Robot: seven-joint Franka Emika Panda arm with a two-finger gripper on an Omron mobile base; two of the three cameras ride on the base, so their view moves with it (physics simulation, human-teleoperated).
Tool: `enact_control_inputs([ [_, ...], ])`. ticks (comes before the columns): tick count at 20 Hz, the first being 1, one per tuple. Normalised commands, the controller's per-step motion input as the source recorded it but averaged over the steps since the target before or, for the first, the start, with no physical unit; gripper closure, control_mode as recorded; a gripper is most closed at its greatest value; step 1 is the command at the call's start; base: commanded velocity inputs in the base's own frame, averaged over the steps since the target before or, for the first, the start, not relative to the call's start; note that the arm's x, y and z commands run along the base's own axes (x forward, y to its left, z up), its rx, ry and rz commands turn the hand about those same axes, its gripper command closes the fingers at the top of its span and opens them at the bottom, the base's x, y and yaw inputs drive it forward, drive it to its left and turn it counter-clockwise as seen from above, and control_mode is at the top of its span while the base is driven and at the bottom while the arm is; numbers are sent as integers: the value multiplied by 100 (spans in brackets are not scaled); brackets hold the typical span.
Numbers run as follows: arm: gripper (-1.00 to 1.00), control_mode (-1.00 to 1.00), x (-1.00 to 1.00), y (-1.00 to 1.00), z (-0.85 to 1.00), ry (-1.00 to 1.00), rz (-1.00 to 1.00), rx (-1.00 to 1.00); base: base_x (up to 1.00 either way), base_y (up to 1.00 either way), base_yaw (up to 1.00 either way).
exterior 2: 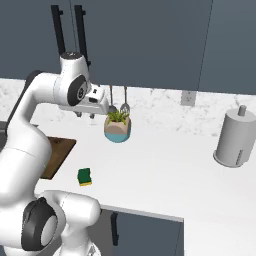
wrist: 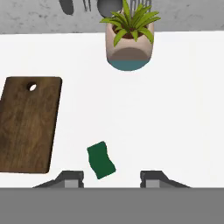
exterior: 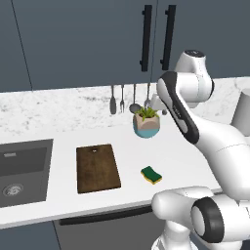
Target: Pick up the sponge from the counter and clean the cutting board by briefly scrubbing or pressing down on the cutting board. Once finished, release the sponge.
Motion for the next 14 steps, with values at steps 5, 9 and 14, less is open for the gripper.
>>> enact_control_inputs([
  [5, -100, -100, -7, 0, 0, 0, 0, 0, 0, 0, 0],
  [9, -100, -100, -8, 0, -2, 0, 3, 0, 0, 0, 0],
  [14, -100, -100, -6, 0, -1, 0, 16, 0, 0, 0, 0],
])
